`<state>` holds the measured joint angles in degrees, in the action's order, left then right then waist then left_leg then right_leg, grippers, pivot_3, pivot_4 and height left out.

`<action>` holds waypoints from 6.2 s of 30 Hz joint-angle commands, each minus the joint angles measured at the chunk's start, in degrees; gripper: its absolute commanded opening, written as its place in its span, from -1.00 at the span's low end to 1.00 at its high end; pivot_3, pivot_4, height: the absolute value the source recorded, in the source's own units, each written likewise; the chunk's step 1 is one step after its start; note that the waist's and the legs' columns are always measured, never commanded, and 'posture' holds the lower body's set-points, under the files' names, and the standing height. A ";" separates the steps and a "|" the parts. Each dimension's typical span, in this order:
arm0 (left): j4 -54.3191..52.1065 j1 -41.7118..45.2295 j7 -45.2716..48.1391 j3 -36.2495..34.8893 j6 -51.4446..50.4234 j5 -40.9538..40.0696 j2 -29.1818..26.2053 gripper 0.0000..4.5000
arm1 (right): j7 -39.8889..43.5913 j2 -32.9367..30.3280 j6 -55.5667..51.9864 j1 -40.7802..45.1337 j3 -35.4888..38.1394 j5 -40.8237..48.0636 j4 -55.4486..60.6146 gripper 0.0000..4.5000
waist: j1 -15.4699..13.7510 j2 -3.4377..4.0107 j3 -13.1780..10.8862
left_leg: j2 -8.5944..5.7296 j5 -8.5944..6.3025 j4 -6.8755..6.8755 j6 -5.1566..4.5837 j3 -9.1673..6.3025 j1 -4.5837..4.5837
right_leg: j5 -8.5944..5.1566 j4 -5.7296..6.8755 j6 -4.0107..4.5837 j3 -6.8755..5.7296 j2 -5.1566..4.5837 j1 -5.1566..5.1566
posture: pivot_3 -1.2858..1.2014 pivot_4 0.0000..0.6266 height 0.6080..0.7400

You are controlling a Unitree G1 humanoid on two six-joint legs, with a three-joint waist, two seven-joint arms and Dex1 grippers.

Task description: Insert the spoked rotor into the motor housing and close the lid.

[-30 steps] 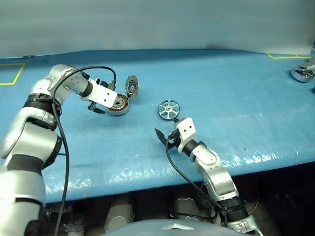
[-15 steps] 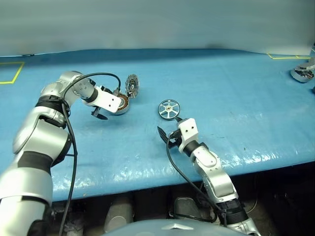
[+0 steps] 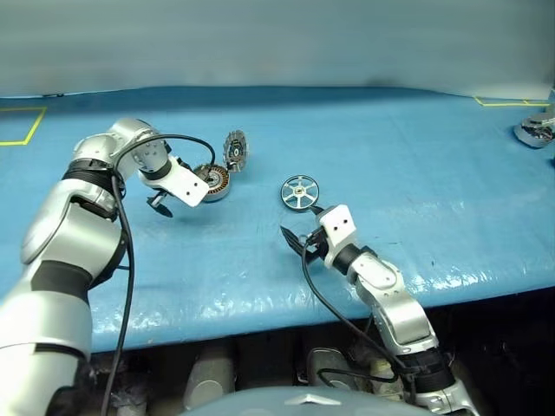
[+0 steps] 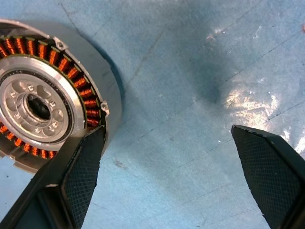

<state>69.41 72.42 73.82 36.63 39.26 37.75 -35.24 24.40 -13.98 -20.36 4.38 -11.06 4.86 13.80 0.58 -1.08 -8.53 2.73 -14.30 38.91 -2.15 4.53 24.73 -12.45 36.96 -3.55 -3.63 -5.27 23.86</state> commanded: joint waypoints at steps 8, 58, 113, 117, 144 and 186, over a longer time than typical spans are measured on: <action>-2.20 4.33 -1.34 1.46 -0.77 2.68 2.28 1.00 | 2.78 -2.79 -4.71 -0.46 -0.81 1.18 6.56 0.99 | 0.01 0.00 0.00 | -0.01 -0.08 0.25 -0.13 -0.08 -0.01 | 0.13 0.02 -0.21 0.17 -0.01 -0.04 | 0.03 -0.52 1.00; 1.67 -0.75 -11.94 5.68 -6.40 8.27 6.20 0.23 | 1.19 -4.07 -8.29 -1.36 0.10 1.21 9.45 1.00 | 0.04 -0.02 0.00 | -0.04 -0.10 0.34 -0.17 -0.04 -0.03 | 0.16 0.08 -0.23 0.19 -0.03 -0.07 | 0.03 -0.52 1.00; -76.77 -15.20 18.22 11.76 -95.82 -17.70 -0.60 -0.05 | -6.93 1.10 4.98 -5.30 3.28 -2.27 -0.26 1.00 | -0.07 0.11 -0.07 | -0.12 -0.09 0.80 -0.17 -0.02 -0.02 | -0.10 0.97 0.04 0.93 0.08 0.31 | 0.03 -0.52 1.00; -72.97 -15.03 14.31 12.84 -97.58 -17.51 0.90 -0.05 | -6.76 1.26 5.16 -4.56 2.97 -2.32 -0.88 1.00 | -0.08 0.11 -0.07 | -0.16 -0.09 0.84 -0.19 -0.02 -0.02 | -0.13 0.94 0.01 1.12 0.19 0.28 | 0.03 -0.52 1.00; -87.88 -22.92 14.46 -0.63 -95.85 -28.92 -12.85 0.96 | -5.26 1.58 5.16 -5.08 3.14 -0.91 -0.80 1.00 | 0.10 0.16 -0.10 | -0.05 -0.06 0.78 -0.14 -0.01 -0.04 | -0.15 0.95 0.11 1.29 0.39 0.35 | 0.03 -0.52 1.00; -73.45 -81.02 -15.44 -38.97 -31.03 -55.52 13.68 0.98 | -7.17 6.14 4.92 -4.92 0.75 -3.05 -12.84 -0.14 | 0.14 0.21 -0.02 | 0.28 -0.03 0.26 -0.07 0.16 -0.93 | -0.18 0.68 0.56 1.01 0.02 -0.01 | 0.03 -0.52 1.00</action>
<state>-2.62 -8.35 57.55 -2.97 7.77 -16.27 -20.86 17.37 -7.52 -14.12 0.96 -10.19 2.25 1.87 0.72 -0.87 -8.55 3.00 -14.33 39.15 -2.22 4.68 23.80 -12.65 37.64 -2.97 -2.62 -5.26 23.85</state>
